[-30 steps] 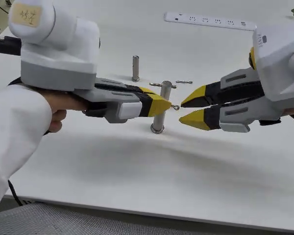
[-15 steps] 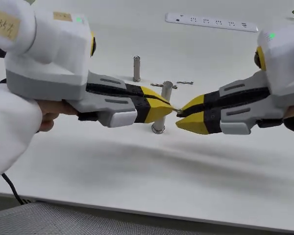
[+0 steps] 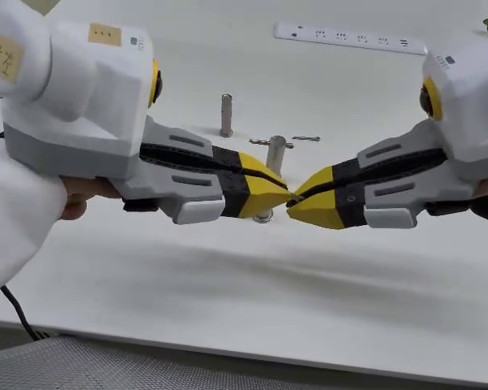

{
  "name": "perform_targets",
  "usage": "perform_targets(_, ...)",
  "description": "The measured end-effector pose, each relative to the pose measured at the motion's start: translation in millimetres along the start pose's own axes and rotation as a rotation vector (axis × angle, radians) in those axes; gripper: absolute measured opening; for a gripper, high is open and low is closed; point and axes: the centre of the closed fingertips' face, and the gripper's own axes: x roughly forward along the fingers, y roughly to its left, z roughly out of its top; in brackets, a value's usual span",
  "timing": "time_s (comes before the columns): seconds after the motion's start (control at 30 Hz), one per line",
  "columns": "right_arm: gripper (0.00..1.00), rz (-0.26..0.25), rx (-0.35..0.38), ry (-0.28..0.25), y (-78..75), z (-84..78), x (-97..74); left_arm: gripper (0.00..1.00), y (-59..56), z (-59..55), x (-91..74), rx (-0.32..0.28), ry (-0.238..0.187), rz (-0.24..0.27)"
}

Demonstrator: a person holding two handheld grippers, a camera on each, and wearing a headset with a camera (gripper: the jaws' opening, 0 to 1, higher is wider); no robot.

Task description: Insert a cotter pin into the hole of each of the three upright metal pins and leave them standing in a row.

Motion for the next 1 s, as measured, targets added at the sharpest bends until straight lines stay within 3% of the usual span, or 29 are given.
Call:
perform_targets(0.17,0.0,0.01,0.021,0.001,0.8,0.1,-2.7,0.0,-2.0,-4.4,0.3,0.017,0.026,-0.012)
perform_targets(0.53,0.0,0.015,-0.045,0.057,4.6,-2.8,-3.1,0.0,-1.1,-12.6,-0.8,0.079,0.068,-0.037)
perform_targets(0.83,0.0,-0.006,-0.054,0.064,2.6,-4.1,-3.8,0.01,7.6,-14.6,-3.6,0.083,0.061,-0.03)
perform_targets(1.0,0.0,-0.036,-0.044,0.075,-4.4,-10.6,-8.9,0.02,18.8,-20.1,-5.5,0.065,0.071,-0.009)
